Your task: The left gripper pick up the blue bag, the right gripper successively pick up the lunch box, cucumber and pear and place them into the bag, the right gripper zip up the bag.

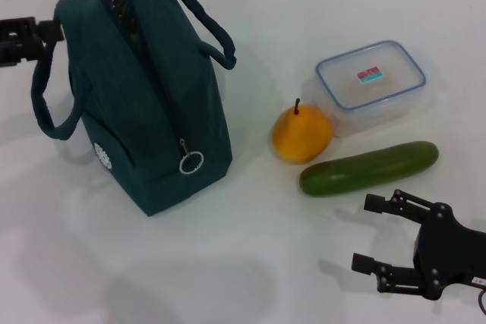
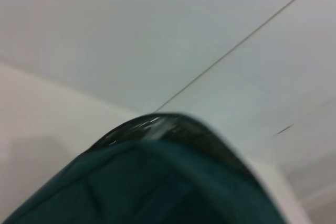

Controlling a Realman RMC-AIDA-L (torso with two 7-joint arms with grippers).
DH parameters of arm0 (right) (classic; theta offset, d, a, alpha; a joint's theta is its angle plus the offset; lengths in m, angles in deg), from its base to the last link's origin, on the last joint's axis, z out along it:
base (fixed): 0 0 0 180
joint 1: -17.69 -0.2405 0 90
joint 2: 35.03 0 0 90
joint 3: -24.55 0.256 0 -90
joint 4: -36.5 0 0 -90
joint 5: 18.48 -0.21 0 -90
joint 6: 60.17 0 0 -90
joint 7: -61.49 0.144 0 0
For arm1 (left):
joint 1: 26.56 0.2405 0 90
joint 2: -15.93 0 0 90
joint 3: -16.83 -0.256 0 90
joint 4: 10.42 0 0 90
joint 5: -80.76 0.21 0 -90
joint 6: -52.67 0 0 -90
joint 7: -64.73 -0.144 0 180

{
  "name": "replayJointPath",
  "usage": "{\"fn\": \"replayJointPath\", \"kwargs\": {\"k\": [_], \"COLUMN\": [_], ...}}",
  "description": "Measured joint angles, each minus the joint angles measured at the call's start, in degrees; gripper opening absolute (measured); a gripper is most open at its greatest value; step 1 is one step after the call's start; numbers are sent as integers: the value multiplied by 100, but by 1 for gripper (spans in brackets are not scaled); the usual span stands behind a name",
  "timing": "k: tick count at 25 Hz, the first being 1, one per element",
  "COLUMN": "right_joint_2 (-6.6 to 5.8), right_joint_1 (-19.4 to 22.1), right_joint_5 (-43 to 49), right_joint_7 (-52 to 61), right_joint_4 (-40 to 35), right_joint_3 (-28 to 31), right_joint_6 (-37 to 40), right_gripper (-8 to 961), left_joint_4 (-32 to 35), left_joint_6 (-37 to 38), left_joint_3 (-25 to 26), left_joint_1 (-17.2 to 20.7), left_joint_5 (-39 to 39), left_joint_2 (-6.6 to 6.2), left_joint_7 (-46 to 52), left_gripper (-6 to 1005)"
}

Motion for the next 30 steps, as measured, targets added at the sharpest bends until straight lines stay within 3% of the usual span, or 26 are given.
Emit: {"fn": "replayJointPath", "kwargs": {"k": [7,15,23,30], "right_joint_2": [0,0,0,0], "right_joint_1": [-3,-4,-3,-3], "right_joint_5": [0,1,1,1], "right_joint_7": [-8,-21,-13,-29], "right_joint_4": [0,11,19,18], "right_joint_3": [30,15,1,-4], "right_joint_6": [-1,-14,-32,-106], "right_gripper": [855,855,856,856], "left_joint_4": [74,153,176,121], "left_joint_6": [0,48,64,71], "left_joint_3": [-726,-983,-1310,-1396], "left_joint_1": [-328,-702,-831,-913], "left_joint_5": [538,905,896,954], "left_joint_2": [-69,-106,-373,-447], "left_joint_7": [719,1170,1738,2020], "left_gripper": [723,720,721,721]}}
